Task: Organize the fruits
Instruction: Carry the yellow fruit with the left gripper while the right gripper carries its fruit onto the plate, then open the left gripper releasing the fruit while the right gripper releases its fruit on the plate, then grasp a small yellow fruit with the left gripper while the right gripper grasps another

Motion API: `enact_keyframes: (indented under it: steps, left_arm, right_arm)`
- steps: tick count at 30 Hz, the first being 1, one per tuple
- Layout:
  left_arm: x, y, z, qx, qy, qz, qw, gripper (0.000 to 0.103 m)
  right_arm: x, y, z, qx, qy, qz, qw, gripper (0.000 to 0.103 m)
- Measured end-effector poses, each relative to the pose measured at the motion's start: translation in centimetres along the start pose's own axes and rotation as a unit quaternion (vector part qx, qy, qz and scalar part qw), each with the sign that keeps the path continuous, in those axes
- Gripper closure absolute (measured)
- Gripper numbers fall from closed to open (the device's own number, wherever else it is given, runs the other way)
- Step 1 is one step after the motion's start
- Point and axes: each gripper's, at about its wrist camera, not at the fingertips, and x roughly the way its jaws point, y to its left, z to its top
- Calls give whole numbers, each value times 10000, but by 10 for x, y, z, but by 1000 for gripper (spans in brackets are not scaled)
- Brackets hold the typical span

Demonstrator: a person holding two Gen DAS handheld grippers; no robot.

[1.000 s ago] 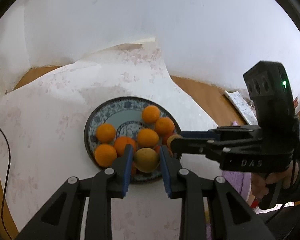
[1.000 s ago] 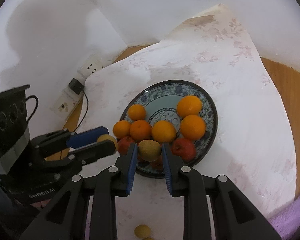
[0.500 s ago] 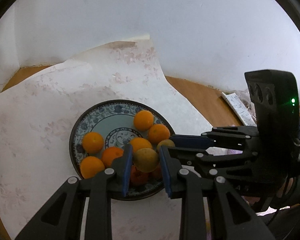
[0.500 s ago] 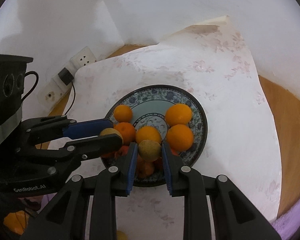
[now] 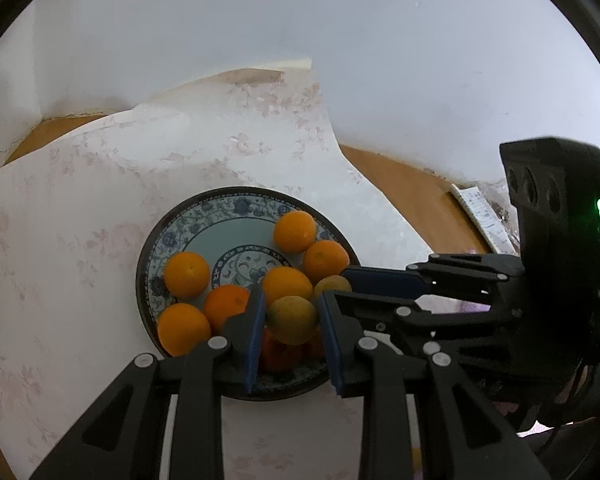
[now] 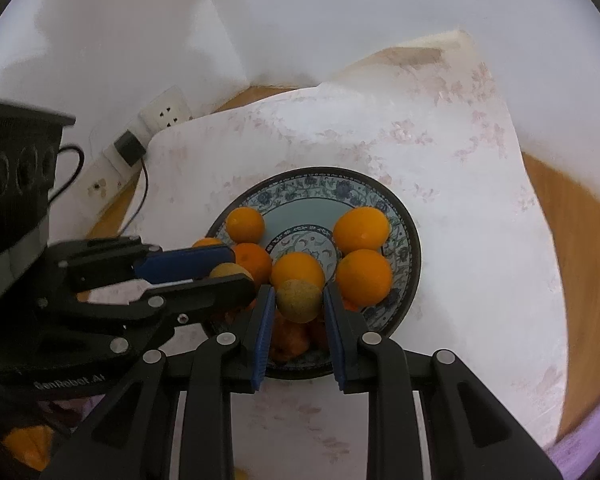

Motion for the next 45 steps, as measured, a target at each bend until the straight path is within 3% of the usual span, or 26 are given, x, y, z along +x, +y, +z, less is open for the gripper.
enact_keyframes:
  steps: [6,11,27,33,45]
  left_arm:
    - [-2,-1,0,-36,-78,146,9999,72]
    - [-5,-1,-1,-79,-122,124,9998,59]
    - [-14,-9,-6,-47,-142,155,9998,38]
    - [-19,-19,-20,9,-57,117,9999,36]
    - [-15,-45,-80,61,520,-172,9985,37]
  right_arm:
    - [1,1,0,0,4,-90,10000,77]
    - [0,-2,-2,83,-4,-91,9999,74]
    - [-16,-5,-12,273,-41,-169,9995,68]
    - [-27,-6,-35,452,2,-180,9988,68]
    - [-44,6,-112,673,442,-83,9967,68]
